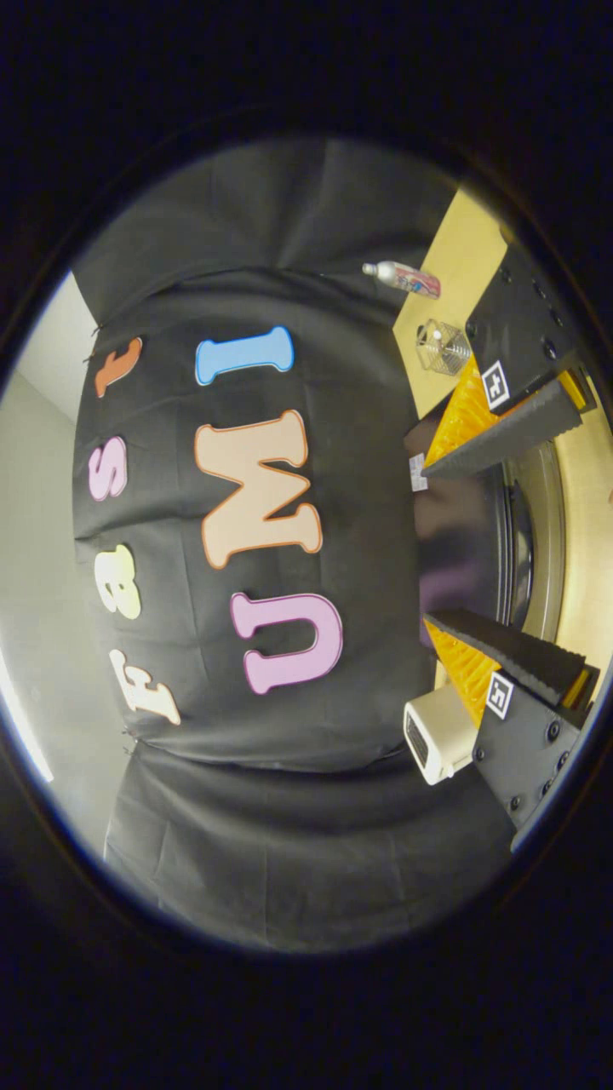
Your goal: Open the toaster oven, put the food inside, and close the toaster oven door.
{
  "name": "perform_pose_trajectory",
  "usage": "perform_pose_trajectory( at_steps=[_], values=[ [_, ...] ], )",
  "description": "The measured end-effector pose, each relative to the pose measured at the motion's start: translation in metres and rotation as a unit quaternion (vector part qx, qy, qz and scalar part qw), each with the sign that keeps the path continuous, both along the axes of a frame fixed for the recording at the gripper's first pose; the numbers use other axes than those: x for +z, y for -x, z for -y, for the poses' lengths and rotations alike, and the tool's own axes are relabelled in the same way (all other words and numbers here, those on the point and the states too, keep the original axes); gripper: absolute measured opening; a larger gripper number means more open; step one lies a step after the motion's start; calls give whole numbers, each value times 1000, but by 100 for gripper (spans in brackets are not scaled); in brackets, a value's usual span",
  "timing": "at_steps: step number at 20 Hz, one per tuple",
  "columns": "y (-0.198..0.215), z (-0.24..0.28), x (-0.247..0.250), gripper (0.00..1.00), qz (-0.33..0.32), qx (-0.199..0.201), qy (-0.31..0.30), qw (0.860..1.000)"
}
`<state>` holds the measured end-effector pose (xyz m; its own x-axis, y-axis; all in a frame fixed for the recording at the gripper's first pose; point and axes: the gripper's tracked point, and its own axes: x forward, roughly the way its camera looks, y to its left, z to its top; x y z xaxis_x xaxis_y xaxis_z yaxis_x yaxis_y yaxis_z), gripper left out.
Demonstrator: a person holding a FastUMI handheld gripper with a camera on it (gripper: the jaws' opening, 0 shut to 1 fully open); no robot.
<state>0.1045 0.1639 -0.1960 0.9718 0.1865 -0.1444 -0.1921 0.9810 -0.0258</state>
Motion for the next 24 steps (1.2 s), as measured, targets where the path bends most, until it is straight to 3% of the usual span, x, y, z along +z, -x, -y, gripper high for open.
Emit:
perform_pose_trajectory(
  at_steps=[12, 24],
  values=[
    [-18, -12, -83, 95, -57, -20, 33, 998],
    [4, -8, -87, 96, -39, -23, 37, 998]
  ],
)
